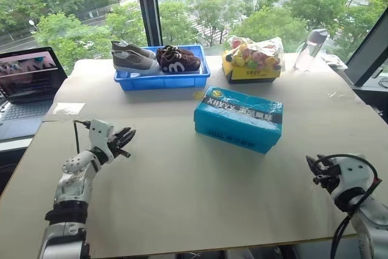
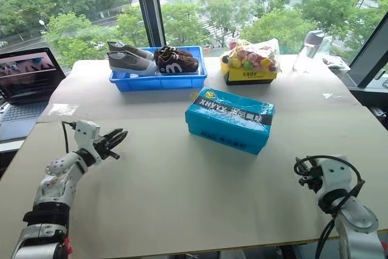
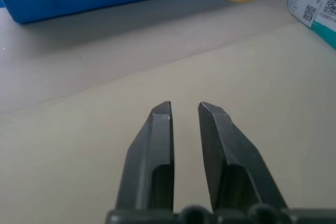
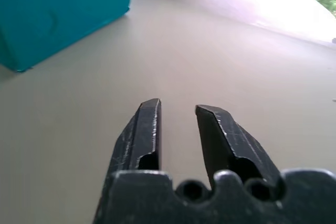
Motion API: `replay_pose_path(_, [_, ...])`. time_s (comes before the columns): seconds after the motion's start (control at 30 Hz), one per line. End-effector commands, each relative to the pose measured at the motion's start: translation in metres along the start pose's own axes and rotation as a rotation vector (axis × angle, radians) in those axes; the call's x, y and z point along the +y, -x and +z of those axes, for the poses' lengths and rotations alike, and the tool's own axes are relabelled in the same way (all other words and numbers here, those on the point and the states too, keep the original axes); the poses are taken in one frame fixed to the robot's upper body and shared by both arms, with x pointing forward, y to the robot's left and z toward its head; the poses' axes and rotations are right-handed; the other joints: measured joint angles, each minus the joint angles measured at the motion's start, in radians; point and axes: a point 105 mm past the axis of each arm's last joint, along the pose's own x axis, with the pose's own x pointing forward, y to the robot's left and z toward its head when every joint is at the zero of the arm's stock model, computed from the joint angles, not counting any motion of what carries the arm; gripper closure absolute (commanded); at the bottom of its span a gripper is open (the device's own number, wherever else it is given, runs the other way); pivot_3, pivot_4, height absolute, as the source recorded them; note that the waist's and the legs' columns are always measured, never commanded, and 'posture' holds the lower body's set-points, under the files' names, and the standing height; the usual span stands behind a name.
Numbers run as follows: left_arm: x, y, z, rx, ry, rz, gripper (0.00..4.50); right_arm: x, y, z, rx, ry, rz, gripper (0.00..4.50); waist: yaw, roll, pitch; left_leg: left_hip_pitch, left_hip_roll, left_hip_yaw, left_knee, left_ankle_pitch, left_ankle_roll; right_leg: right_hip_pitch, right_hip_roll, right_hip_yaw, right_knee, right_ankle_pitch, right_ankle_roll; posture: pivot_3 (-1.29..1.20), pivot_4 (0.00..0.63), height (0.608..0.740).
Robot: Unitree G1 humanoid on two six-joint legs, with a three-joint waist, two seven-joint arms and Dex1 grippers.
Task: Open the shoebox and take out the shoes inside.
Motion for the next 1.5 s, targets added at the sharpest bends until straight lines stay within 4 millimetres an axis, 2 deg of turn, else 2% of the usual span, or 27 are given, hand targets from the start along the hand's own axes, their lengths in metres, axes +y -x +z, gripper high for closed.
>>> replay_pose_path(0.03, [-0.016,-0.034,0.022,-0.053,-0.145,-0.083,4.5,-0.011,-0.01,0.019,-0.06,0.046,-0.074,4.46,0.001,0.0,0.0,0.0,-0.001,0.0,0.0,0.0,0.0,0.001,0.0,0.0,0.0,0.0,0.0,0.0,0.15,0.74])
replay_pose_path(0.2, [-0.046,-0.07,0.028,-0.028,-0.222,-0.171,4.5,-0.004,-0.026,0.034,-0.098,0.048,-0.069,4.46,-0.011,0.0,0.0,-0.002,0.0,0.0,-0.001,-0.001,0.001,-0.002,0.001,0.0,-0.002,0.0,0.0,0.0,0.15,0.74])
replay_pose_path(0.4, [-0.076,-0.091,0.022,0.019,-0.236,-0.219,4.5,0.027,-0.051,0.045,-0.136,0.032,0.039,4.46,-0.024,-0.001,0.0,-0.006,0.0,0.001,0.0,-0.002,0.002,-0.004,0.002,0.0,0.0,0.0,0.001,0.0,0.15,0.74])
replay_pose_path(0.67, [-0.117,-0.103,0.028,-0.039,-0.166,-0.332,4.5,0.058,-0.084,0.053,-0.171,0.025,0.129,4.46,-0.02,-0.001,0.0,-0.01,-0.002,0.0,0.002,-0.002,0.003,-0.008,0.001,0.0,0.0,0.001,0.003,0.0,0.15,0.74])
replay_pose_path(0.77, [-0.134,-0.107,0.036,-0.085,-0.13,-0.383,4.5,0.066,-0.091,0.051,-0.171,0.02,0.152,4.46,-0.021,-0.001,0.0,-0.016,-0.002,0.001,0.003,0.002,-0.003,-0.015,0.001,0.001,0.008,0.001,0.003,0.0,0.15,0.74])
replay_pose_path(0.9, [-0.167,-0.108,0.051,-0.161,-0.086,-0.518,4.5,0.073,-0.1,0.049,-0.173,0.023,0.182,4.46,-0.022,-0.001,0.0,-0.017,-0.003,0.001,0.004,0.002,-0.003,-0.016,0.001,0.002,0.009,0.001,0.003,0.0,0.15,0.74])
replay_pose_path(1.0, [-0.186,-0.099,0.056,-0.182,-0.056,-0.646,4.5,0.079,-0.105,0.05,-0.18,0.022,0.208,4.46,-0.024,-0.001,0.0,-0.017,-0.003,0.001,0.005,0.001,0.0,-0.016,0.001,0.002,0.011,0.001,0.003,0.0,0.15,0.74])
replay_pose_path(1.13, [-0.192,-0.072,0.049,-0.124,-0.058,-0.79,4.5,0.099,-0.108,0.056,-0.201,0.025,0.28,4.46,-0.038,-0.001,0.0,-0.017,-0.002,0.001,0.005,0.001,0.0,-0.016,0.001,0.004,0.012,0.001,0.003,0.0,0.15,0.74])
replay_pose_path(1.3, [-0.168,-0.029,0.04,-0.01,-0.038,-0.795,4.5,0.137,-0.109,0.069,-0.239,0.03,0.411,4.46,-0.066,0.0,0.0,-0.015,0.002,0.002,0.004,0.001,0.0,-0.018,0.004,0.008,0.015,0.001,0.002,0.0,0.15,0.74])
replay_pose_path(1.43, [-0.151,0.009,0.031,0.083,-0.041,-0.773,4.5,0.178,-0.1,0.08,-0.271,0.031,0.561,4.46,-0.075,0.0,0.0,-0.012,0.003,0.002,0.003,0.001,-0.001,-0.018,0.004,0.008,0.017,0.002,0.002,0.0,0.15,0.74])
replay_pose_path(1.5, [-0.145,0.019,0.031,0.109,-0.039,-0.749,4.5,0.191,-0.095,0.085,-0.282,0.031,0.613,4.46,-0.075,0.0,0.0,-0.01,0.003,0.002,0.002,0.001,-0.001,-0.017,0.004,0.008,0.017,0.002,0.002,0.0,0.15,0.74])
